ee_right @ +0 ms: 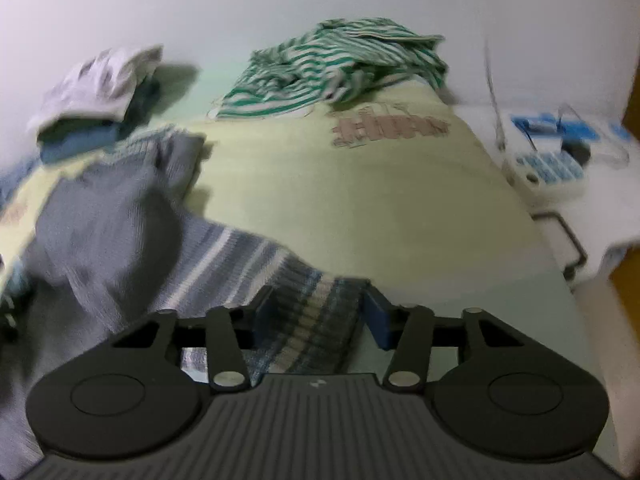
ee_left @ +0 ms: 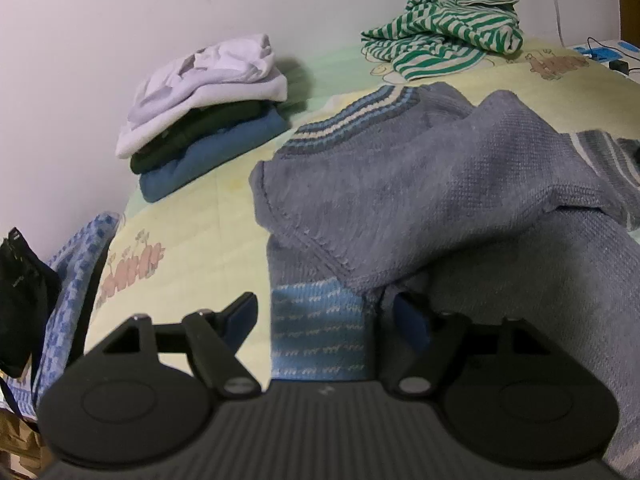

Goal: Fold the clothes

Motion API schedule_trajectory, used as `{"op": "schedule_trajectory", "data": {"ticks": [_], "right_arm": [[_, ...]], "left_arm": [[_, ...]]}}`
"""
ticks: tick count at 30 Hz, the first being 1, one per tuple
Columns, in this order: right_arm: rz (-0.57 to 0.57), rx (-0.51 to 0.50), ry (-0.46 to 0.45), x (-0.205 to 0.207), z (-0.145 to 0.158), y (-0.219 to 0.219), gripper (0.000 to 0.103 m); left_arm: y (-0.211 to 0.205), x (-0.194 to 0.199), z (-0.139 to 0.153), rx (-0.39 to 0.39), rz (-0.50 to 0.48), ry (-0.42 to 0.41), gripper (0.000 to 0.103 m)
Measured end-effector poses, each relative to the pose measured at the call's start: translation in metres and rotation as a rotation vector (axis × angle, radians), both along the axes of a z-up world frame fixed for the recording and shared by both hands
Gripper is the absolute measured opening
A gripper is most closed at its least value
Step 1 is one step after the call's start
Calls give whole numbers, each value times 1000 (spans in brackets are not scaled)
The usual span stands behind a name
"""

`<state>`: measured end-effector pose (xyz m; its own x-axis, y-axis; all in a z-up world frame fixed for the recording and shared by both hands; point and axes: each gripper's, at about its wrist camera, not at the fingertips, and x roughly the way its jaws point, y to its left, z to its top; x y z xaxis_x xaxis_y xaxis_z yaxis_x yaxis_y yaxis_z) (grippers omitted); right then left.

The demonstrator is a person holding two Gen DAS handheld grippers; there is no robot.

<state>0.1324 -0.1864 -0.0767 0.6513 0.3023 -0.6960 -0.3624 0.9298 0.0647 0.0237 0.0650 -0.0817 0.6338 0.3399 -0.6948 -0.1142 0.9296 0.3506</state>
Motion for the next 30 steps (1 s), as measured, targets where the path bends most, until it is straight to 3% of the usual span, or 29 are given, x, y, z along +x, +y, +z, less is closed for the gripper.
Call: {"op": "schedule_trajectory", "data": {"ticks": [1,5,11,14,16,19,21,24,25,26,28,30], "right_arm": [[40,13,-6,1,0,4,12],[57,0,-103,24,26,8,11],[-13,67,-311,62,107,-20,10],[-75,66,-364,66,127,-39,10],[-103,45,-347,71,122,-49,10],[-55,26,-201,88,82,-51,10],[-43,-83,-141,95,48,-42,11],[-73,-231,-62,98,14,-34,15],[-76,-236,-90,95,17,-32,21],[-78,-239,-134,90,23,-29,35],[-62,-238,-285,77,41,-14,51],[43,-174,-364,70,60,8,55]], "left_arm": [[-1,1,0,0,3,1,76],[-2,8,2,-6,14,13,74],[-17,20,15,-44,-3,-19,76],[-35,23,18,-33,-40,-46,80],[-46,23,15,-10,-58,-48,80],[-50,23,11,7,-53,-36,80],[-51,22,9,12,-45,-28,80],[-48,14,9,20,-35,-14,80],[-47,9,9,22,-34,-9,80],[-48,3,9,20,-35,-7,80],[-49,-9,10,16,-37,-3,81],[-52,-23,10,2,-46,22,85]]}}
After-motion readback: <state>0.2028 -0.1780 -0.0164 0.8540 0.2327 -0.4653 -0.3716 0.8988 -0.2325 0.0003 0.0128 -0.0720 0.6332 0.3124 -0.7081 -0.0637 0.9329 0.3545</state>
